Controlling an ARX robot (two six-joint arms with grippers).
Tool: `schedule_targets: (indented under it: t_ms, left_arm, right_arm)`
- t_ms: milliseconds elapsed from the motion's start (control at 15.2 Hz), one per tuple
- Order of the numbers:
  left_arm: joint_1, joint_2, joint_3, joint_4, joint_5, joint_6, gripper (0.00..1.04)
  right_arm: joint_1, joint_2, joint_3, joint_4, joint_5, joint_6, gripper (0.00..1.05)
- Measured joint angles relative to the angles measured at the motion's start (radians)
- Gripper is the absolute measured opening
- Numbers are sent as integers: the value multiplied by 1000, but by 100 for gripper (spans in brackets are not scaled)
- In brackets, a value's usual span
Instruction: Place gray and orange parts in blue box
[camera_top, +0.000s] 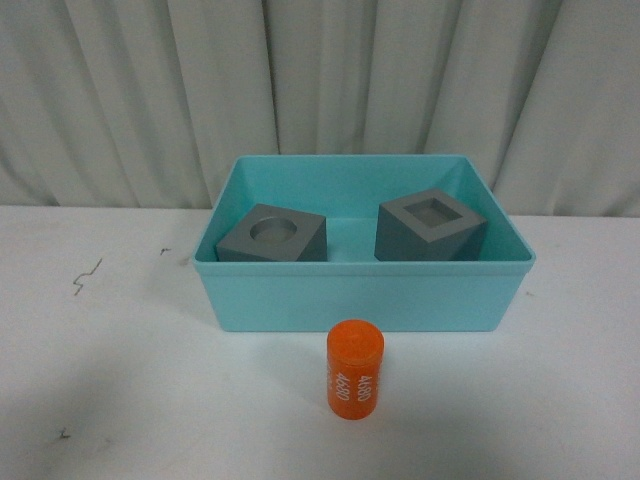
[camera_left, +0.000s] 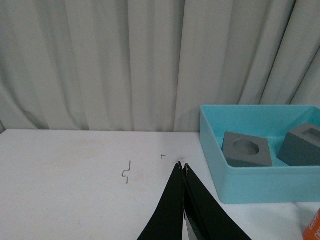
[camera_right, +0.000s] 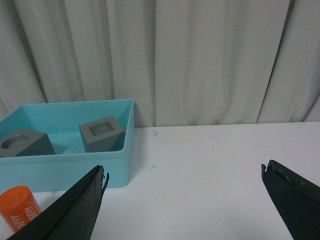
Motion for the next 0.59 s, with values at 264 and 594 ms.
schedule_targets:
  t_ms: [264, 594]
  left_arm:
    - [0, -121, 0, -120, 0, 0, 2]
    - [0, -212, 0, -212, 0, 0, 2]
  right_arm:
    - [0, 0, 0, 0, 0, 0, 98]
    - [0, 0, 0, 0, 0, 0, 98]
